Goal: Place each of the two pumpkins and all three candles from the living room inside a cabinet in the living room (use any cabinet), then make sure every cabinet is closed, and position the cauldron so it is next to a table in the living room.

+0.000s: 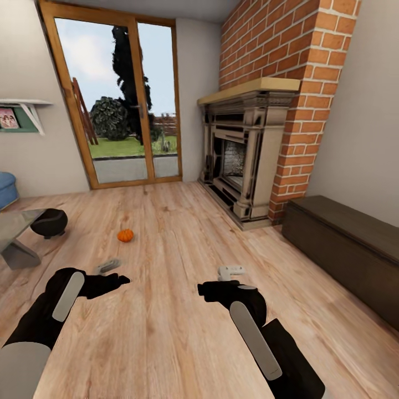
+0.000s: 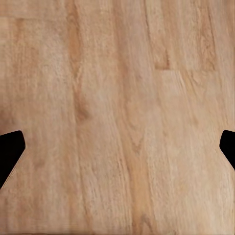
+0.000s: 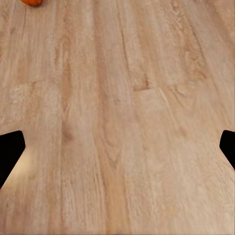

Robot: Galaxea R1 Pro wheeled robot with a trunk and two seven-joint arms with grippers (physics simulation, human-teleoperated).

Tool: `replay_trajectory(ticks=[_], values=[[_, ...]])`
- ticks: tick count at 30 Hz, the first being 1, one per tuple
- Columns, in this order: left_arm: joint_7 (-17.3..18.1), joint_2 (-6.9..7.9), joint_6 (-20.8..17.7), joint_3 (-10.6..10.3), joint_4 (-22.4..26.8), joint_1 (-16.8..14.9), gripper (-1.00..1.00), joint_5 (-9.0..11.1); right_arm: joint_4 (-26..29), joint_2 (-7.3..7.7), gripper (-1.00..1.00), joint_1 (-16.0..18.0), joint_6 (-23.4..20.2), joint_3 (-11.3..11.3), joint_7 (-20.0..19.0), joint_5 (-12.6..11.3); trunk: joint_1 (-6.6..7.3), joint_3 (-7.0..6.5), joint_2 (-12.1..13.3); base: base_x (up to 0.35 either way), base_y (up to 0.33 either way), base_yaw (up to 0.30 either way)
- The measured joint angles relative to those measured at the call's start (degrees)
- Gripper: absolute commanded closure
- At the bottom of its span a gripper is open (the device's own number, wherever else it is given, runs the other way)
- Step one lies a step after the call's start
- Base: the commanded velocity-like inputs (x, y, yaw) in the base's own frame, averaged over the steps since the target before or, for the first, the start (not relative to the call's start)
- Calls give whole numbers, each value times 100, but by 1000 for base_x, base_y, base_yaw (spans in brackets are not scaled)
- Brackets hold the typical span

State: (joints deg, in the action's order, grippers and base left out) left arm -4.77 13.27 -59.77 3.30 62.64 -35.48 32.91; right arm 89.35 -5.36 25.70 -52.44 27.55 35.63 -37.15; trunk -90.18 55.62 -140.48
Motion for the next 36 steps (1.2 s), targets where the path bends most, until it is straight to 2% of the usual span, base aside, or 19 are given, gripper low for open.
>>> replay_trajectory(ticks=[14,19,23,26,31,36], values=[[-24,8,0,-2,-5,0,-100,-6,7,0,-100,0,0,8,-2,-1,3,0,0,199,0,291],[-28,9,0,-7,-362,-74,-100,-21,4,0,-100,0,0,9,-2,-1,3,0,0,326,0,291],[-18,11,498,-14,-1074,-299,-100,-53,0,2,-100,0,0,4,-2,1,3,0,0,332,0,291],[-6,11,1182,-39,-1590,-436,-100,-85,-7,6,-100,0,20,1,-2,6,3,0,0,334,0,291],[13,8,2123,-86,-2092,-520,-100,-104,-10,8,-100,0,253,5,0,20,3,0,0,335,0,249],[50,-1,2458,-105,-2233,-579,-100,-216,-10,5,-100,0,347,15,5,229,3,0,0,335,0,63]])
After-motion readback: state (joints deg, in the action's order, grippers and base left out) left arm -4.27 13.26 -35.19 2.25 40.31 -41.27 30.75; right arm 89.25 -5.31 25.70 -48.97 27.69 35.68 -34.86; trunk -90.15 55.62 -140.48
